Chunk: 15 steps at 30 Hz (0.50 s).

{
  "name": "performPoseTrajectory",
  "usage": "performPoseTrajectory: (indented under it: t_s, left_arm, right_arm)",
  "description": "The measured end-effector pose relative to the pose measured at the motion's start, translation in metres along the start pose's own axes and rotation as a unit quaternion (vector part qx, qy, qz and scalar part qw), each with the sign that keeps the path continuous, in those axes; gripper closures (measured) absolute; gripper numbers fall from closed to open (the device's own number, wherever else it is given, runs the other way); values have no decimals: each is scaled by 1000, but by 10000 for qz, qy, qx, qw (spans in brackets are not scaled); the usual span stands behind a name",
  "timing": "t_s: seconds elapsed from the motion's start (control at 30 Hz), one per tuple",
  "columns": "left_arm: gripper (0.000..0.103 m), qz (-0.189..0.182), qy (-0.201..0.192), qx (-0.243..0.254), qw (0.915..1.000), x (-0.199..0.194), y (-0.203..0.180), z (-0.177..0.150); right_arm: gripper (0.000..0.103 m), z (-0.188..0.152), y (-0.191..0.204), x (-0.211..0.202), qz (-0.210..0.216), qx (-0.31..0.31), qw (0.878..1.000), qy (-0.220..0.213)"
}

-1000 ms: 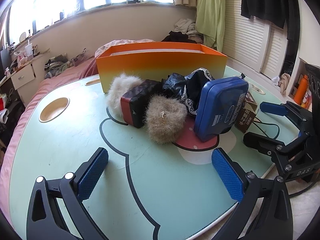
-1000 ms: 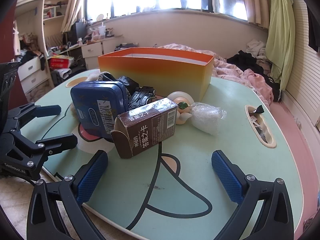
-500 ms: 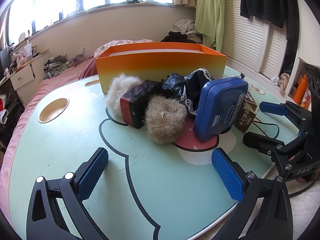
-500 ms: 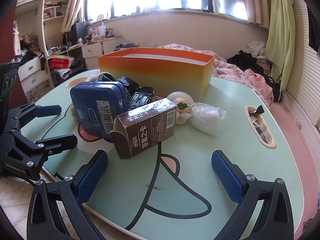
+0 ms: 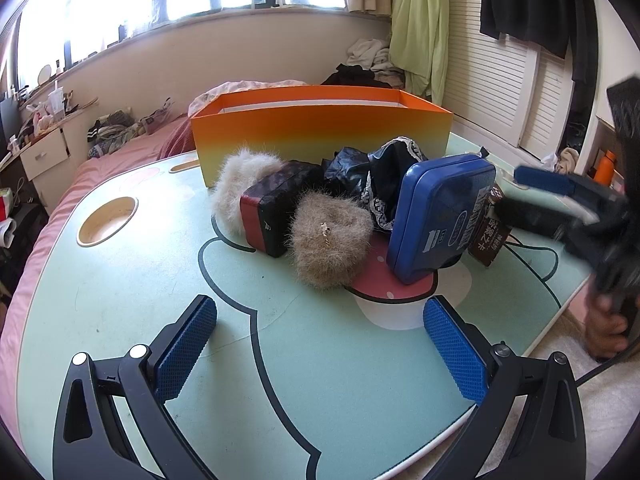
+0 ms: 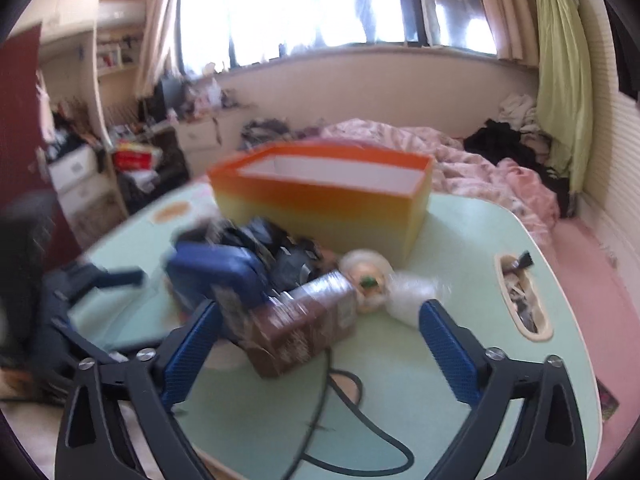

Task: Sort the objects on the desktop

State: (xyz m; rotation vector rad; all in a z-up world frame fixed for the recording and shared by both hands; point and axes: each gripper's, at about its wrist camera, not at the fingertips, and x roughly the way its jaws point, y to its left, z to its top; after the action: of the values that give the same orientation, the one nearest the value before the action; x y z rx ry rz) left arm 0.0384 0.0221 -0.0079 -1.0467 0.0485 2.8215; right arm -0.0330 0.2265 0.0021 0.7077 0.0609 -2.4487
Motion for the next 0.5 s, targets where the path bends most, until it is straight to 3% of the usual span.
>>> performPoseTrajectory:
  t_s: [0.13, 0.3, 0.5]
  left_arm:
    - [0, 8, -5, 3, 10000, 0, -1, 0]
    - [0, -7, -9, 9, 10000, 0, 0, 1]
    - [0, -21, -24, 8, 10000, -1, 0, 1]
  right_arm:
    - [7, 50, 2, -6, -55, 16, 9999, -120]
    - [9, 112, 4, 71, -506, -247, 9939, 952]
    - [11, 110, -4, 104, -956, -497, 9870, 1194]
